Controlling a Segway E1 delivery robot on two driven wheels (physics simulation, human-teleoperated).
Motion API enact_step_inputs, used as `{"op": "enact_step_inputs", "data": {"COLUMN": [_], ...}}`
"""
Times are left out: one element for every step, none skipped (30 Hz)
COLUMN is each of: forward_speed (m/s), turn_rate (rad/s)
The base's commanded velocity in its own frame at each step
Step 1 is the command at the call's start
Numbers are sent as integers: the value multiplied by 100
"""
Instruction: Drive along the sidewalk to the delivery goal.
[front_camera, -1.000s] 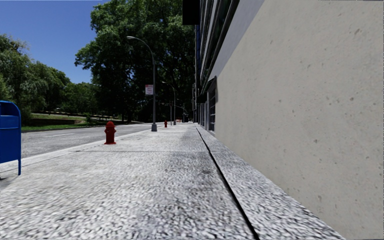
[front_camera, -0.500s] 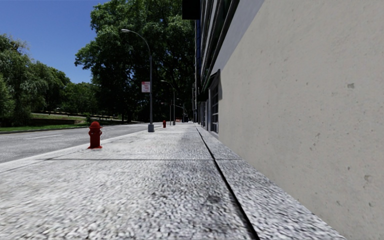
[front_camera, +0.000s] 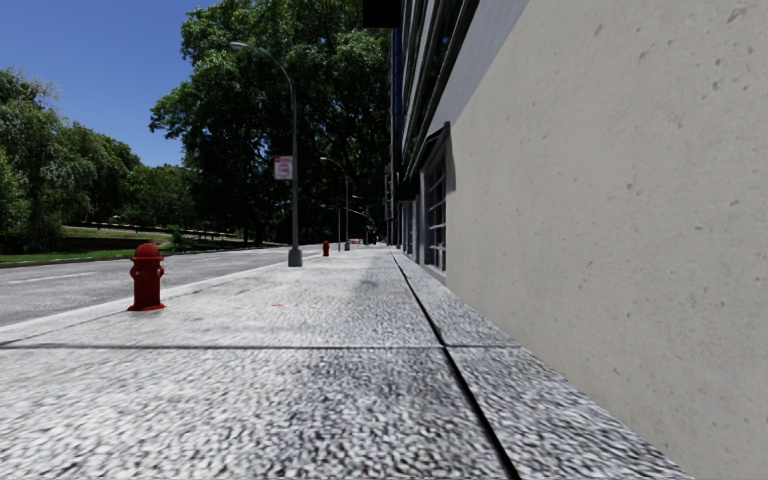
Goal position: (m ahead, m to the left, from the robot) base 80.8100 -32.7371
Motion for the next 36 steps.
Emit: {"op": "enact_step_inputs", "data": {"forward_speed": [200,200,200,200,200,200,200,200,200,200,200,200,200,200,200,200,200,200,200,200,200,200,200,200,200,200,200,200,200,200,200,200,200,200,200,200], "turn_rate": [0,0,0,0,0,0,0,0,0,0,0,0,0,0,0,0,0,0,0,0,0,0,0,0,0,0,0,0,2,10,17,17,22,23,24,24]}}
